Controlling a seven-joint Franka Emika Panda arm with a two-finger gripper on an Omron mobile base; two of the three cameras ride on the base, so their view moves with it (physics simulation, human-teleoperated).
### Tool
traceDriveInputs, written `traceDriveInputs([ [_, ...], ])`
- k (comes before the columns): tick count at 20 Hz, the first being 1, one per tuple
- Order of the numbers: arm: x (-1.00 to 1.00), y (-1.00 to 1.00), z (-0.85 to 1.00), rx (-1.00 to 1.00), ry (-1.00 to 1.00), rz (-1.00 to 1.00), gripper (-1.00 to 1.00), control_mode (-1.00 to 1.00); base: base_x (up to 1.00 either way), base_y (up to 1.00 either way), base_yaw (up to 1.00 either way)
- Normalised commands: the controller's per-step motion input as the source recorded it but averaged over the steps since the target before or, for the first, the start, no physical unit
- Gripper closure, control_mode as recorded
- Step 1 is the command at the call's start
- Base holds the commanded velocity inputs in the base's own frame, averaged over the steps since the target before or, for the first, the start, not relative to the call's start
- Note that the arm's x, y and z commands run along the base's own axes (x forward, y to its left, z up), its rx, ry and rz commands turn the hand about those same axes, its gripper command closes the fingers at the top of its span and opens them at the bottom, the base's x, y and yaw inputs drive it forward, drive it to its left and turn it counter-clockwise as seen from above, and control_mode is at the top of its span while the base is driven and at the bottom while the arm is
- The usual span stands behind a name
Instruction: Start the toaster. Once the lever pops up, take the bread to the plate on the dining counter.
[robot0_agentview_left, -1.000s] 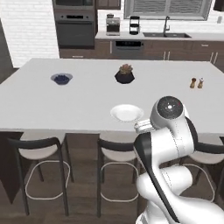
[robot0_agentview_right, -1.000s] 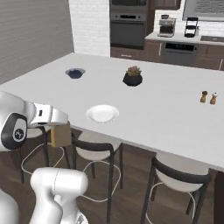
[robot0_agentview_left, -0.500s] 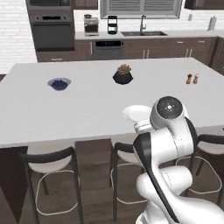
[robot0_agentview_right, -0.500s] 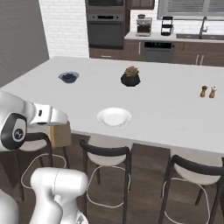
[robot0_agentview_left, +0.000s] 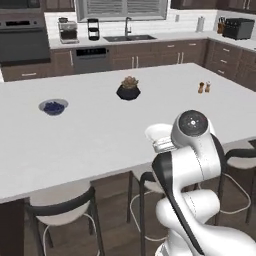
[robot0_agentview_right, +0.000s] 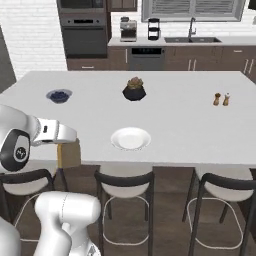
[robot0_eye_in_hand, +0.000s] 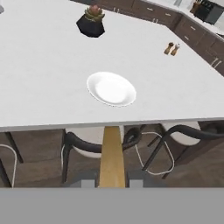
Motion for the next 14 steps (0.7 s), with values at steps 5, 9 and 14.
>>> traceDriveInputs([
  [5, 0.0, 0.0, 0.0, 0.0, 0.0, 0.0, 1.0, 1.0, 0.37, 0.42, -0.47],
  [9, 0.0, 0.0, 0.0, 0.0, 0.0, 0.0, 1.0, 1.0, 0.4, 0.44, -0.49],
  [14, 0.34, 0.29, 0.0, -0.02, -0.11, -0.29, 1.0, -1.0, 0.21, 0.19, -0.2],
])
